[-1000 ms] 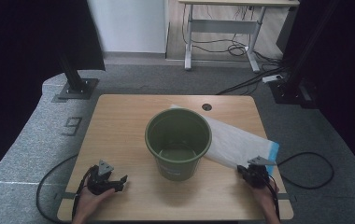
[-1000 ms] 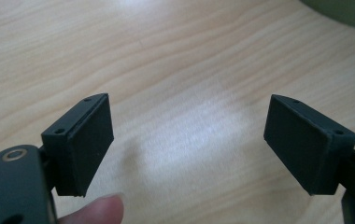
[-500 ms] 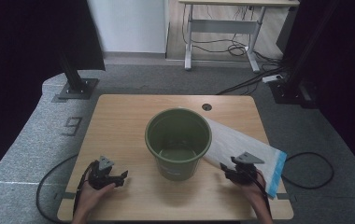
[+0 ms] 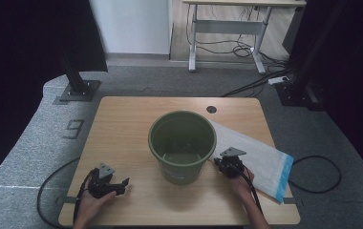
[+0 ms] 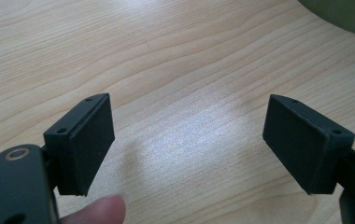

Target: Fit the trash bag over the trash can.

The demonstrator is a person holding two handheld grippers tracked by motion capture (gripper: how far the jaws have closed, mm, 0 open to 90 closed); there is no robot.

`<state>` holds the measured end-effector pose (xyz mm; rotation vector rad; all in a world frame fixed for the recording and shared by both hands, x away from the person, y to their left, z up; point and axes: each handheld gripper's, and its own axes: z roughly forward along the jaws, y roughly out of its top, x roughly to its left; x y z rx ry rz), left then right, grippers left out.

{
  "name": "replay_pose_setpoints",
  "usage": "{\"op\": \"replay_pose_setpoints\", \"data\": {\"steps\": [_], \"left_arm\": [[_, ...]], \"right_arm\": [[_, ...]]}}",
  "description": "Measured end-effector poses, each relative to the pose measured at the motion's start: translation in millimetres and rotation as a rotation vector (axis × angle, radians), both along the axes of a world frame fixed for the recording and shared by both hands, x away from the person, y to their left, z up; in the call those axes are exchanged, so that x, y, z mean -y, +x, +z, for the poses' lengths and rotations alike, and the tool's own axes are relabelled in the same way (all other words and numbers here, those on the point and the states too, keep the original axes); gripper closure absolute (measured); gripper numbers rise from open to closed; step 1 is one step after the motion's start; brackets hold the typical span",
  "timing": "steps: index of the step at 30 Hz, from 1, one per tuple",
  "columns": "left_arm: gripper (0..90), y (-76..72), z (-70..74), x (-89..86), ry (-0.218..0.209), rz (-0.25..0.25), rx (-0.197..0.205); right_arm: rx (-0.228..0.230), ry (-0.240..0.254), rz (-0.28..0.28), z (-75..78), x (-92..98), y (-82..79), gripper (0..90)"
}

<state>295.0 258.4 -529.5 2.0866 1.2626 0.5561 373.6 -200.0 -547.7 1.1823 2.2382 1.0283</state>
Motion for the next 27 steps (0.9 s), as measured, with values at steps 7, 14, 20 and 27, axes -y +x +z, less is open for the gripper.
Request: {"op": "replay_pose_setpoints", "data": {"steps": [7, 14, 20, 27], "left_arm": [[16.7, -0.9, 0.4, 0.1, -0.003, -0.003, 0.0], [16.8, 2.5, -0.3, -0.8, -0.004, -0.002, -0.001], [16.9, 4.8, -1.6, 0.3, 0.003, -0.007, -0.006], [16.9, 3.8, -1.9, 2.6, 0.003, -0.011, -0.007]], "right_arm": [[0.007, -0.002, -0.002, 3.2, 23.0, -30.1, 88.6], [-0.011, 0.014, -0.011, 7.8, 43.2, -54.4, 78.4], [0.069, -0.027, -0.025, 16.7, 19.3, -45.6, 48.9], [0.021, -0.002, -0.072, 10.2, -3.5, -10.7, 43.7]]}}
